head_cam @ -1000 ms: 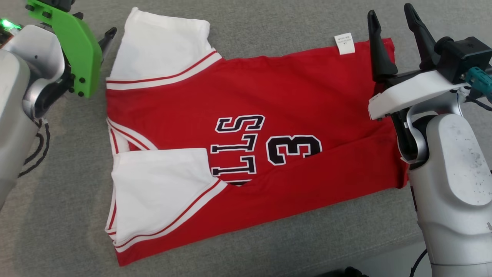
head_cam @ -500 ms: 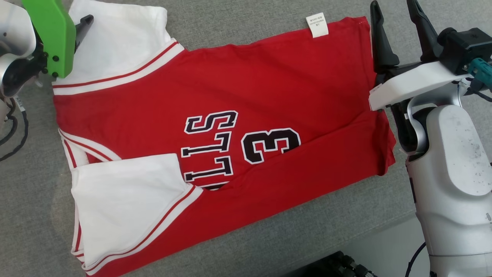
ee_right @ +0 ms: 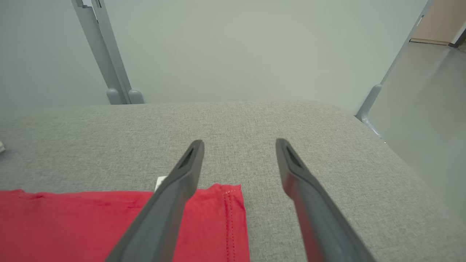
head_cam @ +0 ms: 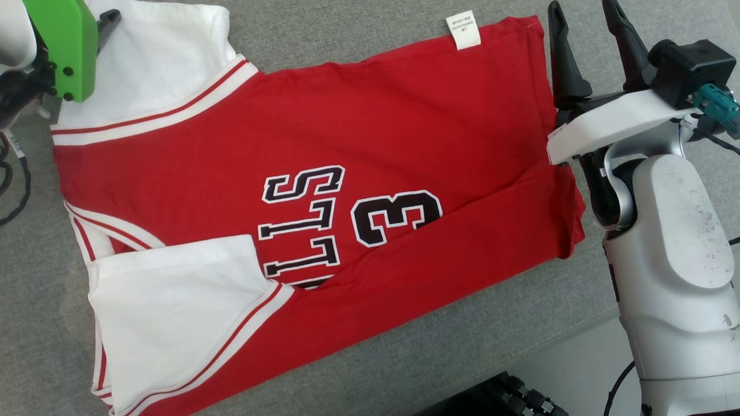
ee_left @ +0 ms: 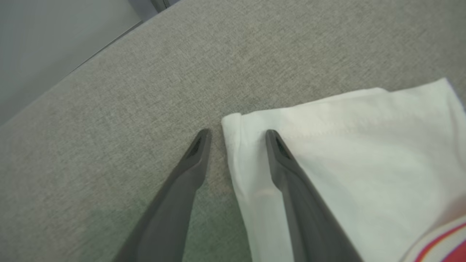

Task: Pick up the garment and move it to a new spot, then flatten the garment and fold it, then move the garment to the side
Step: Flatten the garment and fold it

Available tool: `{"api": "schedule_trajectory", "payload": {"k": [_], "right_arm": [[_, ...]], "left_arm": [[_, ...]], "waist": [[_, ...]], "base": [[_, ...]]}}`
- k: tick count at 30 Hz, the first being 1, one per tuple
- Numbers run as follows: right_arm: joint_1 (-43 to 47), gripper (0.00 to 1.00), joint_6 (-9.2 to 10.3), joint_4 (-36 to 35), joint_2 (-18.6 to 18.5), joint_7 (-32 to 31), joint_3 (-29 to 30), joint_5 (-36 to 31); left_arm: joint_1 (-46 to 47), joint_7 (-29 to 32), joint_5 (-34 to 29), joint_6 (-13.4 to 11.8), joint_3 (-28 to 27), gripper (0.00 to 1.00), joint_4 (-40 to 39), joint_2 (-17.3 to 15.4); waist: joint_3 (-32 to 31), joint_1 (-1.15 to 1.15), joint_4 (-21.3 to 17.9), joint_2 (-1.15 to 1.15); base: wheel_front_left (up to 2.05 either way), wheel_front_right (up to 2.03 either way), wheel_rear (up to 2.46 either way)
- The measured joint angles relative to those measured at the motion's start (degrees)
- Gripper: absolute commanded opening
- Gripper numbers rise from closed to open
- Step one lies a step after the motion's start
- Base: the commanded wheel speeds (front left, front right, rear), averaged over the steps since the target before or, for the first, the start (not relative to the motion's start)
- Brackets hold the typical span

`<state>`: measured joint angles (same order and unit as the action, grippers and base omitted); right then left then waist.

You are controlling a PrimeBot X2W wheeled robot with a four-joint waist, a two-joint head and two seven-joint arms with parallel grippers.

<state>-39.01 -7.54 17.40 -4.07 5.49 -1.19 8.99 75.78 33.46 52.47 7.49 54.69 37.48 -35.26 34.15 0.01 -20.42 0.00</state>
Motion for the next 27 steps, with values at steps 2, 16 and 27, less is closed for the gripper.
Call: {"api": "schedule_trajectory", "payload": {"k": [2, 16, 27], "right_arm": [[-0.02, 1.0, 0.0, 0.31, -0.01, 0.0, 0.05, 0.0], [-0.16, 1.0, 0.0, 7.79, -6.64, -6.21, 1.07, 8.6], [-0.05, 1.0, 0.0, 18.06, -16.93, -11.24, -3.14, 13.84]], "left_arm": [[0.0, -0.37, 0.6, 0.02, 0.62, 0.0, -0.18, 0.12], [-5.04, -20.25, 2.45, 0.01, 1.21, 0.0, -4.12, 2.64], [-15.73, -28.49, 3.78, -0.47, 4.02, 0.0, -14.71, 1.44]], "waist": [[-0.06, 0.0, 0.1, 0.0], [-4.62, -0.01, 5.23, 0.0], [-9.39, -0.01, 14.09, 0.0]], "base": [[0.0, 0.0, 0.0], [0.0, 0.0, 0.0], [0.0, 0.0, 0.0]]}}
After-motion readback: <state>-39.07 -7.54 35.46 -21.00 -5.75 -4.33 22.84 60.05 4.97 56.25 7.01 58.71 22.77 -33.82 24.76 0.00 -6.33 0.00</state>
